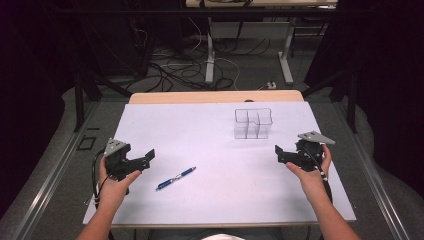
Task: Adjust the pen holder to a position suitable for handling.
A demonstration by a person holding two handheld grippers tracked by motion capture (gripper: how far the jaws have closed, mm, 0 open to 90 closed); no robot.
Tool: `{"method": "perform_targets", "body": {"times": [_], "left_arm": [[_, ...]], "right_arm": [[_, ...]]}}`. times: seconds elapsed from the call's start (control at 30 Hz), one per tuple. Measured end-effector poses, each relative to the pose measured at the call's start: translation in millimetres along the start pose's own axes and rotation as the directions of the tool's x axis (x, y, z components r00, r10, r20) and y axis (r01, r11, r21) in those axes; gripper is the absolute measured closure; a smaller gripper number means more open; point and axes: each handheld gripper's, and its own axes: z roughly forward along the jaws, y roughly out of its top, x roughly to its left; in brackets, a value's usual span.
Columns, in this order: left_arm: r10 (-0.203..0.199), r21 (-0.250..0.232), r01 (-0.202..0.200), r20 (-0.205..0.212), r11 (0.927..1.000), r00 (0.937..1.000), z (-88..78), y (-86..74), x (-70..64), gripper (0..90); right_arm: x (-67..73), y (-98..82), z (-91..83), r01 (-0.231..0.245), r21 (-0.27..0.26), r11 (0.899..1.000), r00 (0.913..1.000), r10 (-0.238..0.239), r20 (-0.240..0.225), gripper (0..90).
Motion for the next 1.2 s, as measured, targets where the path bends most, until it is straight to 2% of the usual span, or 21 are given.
{"method": "perform_targets", "body": {"times": [0.07,0.2,0.33,0.4,0.5,0.6,0.73,0.87,0.93,1.07,1.1,1.13,1.17,1.2], "left_arm": [[-0.003,-0.001,0.003,-0.001,1.0,1.0,-0.6,-0.2,-0.3,4.4],[-0.008,-0.003,0.008,-0.01,1.0,0.9999,-1.4,-0.3,0.2,5.6],[-0.004,0.002,0.004,-0.019,1.0,0.9998,-3.1,-0.5,-2.0,6.9],[0.002,-0.003,-0.002,-0.023,1.0,0.9997,-4.0,-0.4,-2.2,7.2],[-0.004,-0.007,0.004,-0.032,1.0,0.9995,-4.3,-0.6,-1.4,7.3],[-0.007,-0.012,0.007,-0.042,0.9999,0.9991,-4.8,-0.9,-0.4,7.7],[-0.005,-0.012,0.004,-0.047,0.9999,0.9989,-5.4,-1.2,-0.8,8.4],[0.007,-0.002,-0.007,-0.051,1.0,0.9987,-5.0,-2.0,-1.6,8.4],[0.007,0.001,-0.007,-0.05,1.0,0.9987,-4.8,-2.4,-2.4,8.5],[0.006,-0.001,-0.006,-0.044,1.0,0.999,-4.1,-2.8,-2.9,9.6],[-0.003,-0.002,0.003,-0.034,1.0,0.9994,-4.0,-2.5,-3.3,9.6],[-0.003,-0.002,0.003,-0.034,1.0,0.9994,-4.0,-2.5,-3.3,9.7],[-0.003,-0.001,0.003,-0.032,1.0,0.9995,-4.2,-2.4,-4.1,9.7],[-0.003,-0.001,0.003,-0.032,1.0,0.9995,-4.2,-2.4,-4.1,9.7]], "right_arm": [[0.1,-0.1,0.4,0.001,0.0,1.0,1.0,-0.001,0.003,4.4],[1.9,4.7,2.6,0.015,-0.01,1.0,0.9998,-0.014,0.011,14.6],[4.1,9.5,7.1,0.024,-0.012,1.0,0.9997,-0.024,0.007,15.5],[3.6,16.8,11.7,0.022,-0.016,1.0,0.9998,-0.022,-0.004,21.3],[2.7,26.2,14.7,0.009,-0.019,1.0,0.9992,-0.01,-0.038,34.7],[2.5,36.3,18.6,0.014,-0.018,1.0,0.9987,-0.015,-0.049,38.8],[2.1,48.5,24.5,0.017,0.006,1.0,0.9992,-0.017,-0.037,41.5],[0.3,59.3,32.4,0.035,0.015,0.999,0.9994,-0.035,-0.003,42.3],[-1.3,64.1,37.5,0.039,0.023,0.999,0.9992,-0.039,-0.008,43.0],[-2.2,70.6,45.8,0.061,0.044,0.997,0.9981,-0.061,0.011,46.8],[-2.5,73.4,51.0,0.088,0.031,0.996,0.996,-0.088,0.009,55.7],[-2.5,73.4,51.0,0.088,0.031,0.996,0.996,-0.088,0.009,55.7],[-4.7,74.6,56.7,0.109,-0.008,0.994,0.994,-0.109,-0.002,59.1],[-4.7,74.6,56.7,0.109,-0.008,0.994,0.994,-0.109,-0.002,59.1]]}}
